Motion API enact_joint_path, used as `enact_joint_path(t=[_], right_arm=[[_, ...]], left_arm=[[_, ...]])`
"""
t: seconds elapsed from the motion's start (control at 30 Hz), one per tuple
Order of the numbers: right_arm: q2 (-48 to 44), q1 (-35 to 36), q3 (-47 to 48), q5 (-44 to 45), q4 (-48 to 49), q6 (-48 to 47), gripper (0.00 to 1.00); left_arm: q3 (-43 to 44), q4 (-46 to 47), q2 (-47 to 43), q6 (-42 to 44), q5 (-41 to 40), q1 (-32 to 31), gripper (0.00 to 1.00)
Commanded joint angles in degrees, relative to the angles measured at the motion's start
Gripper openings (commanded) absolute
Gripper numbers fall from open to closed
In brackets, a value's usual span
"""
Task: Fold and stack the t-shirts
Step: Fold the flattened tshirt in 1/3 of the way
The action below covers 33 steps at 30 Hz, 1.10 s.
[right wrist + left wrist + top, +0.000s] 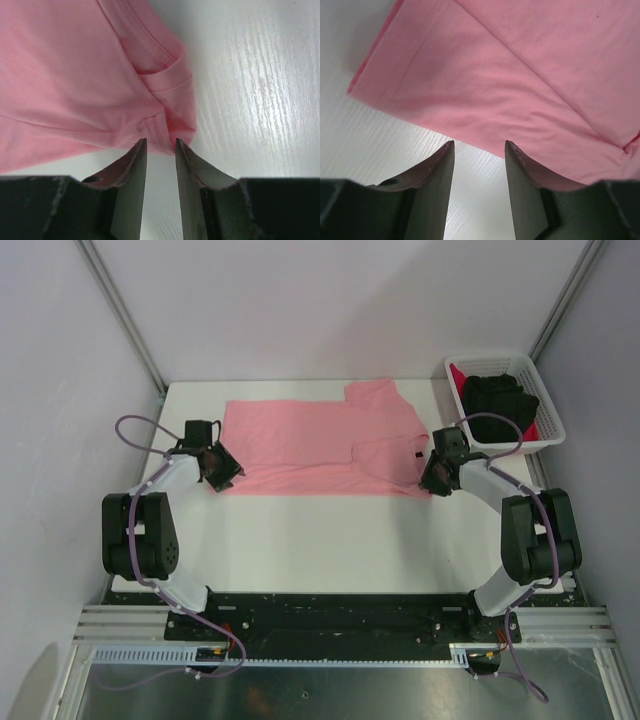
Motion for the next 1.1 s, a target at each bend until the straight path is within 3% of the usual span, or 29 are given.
enact_joint_path(t=[0.0,0.23,0.4,0.5,0.93,1.07], right_arm=[[0.73,-0.45,-0.49,0.44,2.49,-0.89,0.34],[1.94,-0.57,-0.55,-0.44,3.65,-0.58,0.31],[2.28,-1.21,0.08,-0.34,4.48,-0.34,0.06],[2.99,-1.32,2.31,1.97,2.47,-0.73,0.01],[11.0,-1.43,5.95,4.89,-0.83,-1.42,0.08],[11.67,-1.44,5.96,4.58,-0.99,-1.28,0.14]], left_arm=[[-0.06,0.58,0.27,0.98,-0.6,-0.16,0.5],[-0.34,0.56,0.38,1.05,-1.11,-0.08,0.5],[-0.32,0.56,0.6,0.99,-1.59,-0.01,0.5],[-0.65,0.63,0.78,1.0,-2.27,0.18,0.5],[-1.69,0.6,0.11,0.62,-4.06,1.21,0.5],[-3.0,-0.25,-3.2,0.42,-9.72,2.59,0.5]])
